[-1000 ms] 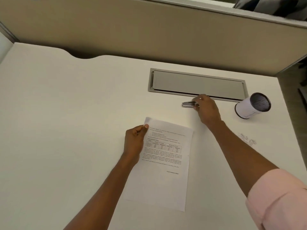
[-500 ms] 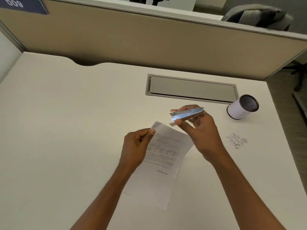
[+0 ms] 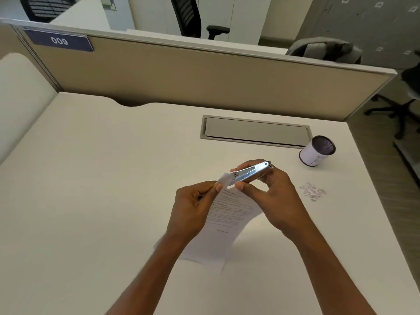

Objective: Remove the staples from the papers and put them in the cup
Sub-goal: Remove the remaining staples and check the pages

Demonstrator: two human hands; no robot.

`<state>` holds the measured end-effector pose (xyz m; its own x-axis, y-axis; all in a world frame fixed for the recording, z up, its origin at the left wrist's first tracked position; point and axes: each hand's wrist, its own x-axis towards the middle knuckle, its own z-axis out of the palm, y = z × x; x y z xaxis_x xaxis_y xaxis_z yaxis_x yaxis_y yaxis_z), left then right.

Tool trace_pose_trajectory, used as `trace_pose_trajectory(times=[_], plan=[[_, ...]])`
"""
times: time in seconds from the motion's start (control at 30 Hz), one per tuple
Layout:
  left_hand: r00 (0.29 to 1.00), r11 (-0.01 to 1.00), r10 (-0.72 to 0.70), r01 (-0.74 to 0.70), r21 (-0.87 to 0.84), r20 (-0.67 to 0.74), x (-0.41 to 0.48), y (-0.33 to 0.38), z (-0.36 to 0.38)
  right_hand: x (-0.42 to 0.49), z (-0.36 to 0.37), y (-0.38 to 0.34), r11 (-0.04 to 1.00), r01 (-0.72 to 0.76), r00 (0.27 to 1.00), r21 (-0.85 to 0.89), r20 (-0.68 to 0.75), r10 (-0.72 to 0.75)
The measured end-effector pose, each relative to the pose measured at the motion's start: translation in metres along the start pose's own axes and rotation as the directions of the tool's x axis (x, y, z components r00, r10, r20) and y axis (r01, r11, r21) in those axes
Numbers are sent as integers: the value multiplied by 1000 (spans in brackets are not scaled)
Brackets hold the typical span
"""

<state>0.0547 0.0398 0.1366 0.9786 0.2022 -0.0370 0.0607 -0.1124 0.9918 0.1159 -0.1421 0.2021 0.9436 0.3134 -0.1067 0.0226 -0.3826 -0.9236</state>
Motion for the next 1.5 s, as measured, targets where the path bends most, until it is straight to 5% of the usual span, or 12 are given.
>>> trace_pose_trajectory(times=[0.87, 1.2, 1.5], plan=[[989, 978, 109, -125, 166, 102, -15, 6, 0, -26, 2, -3, 994, -81, 996, 74, 42, 78], [982, 973, 96, -126, 191, 161, -9, -3, -2, -25, 15, 2, 985, -131, 989, 113, -53, 137], [995, 990, -58, 48, 130, 76, 12, -21, -1, 16, -1, 31, 921, -239, 970, 307, 32, 241]])
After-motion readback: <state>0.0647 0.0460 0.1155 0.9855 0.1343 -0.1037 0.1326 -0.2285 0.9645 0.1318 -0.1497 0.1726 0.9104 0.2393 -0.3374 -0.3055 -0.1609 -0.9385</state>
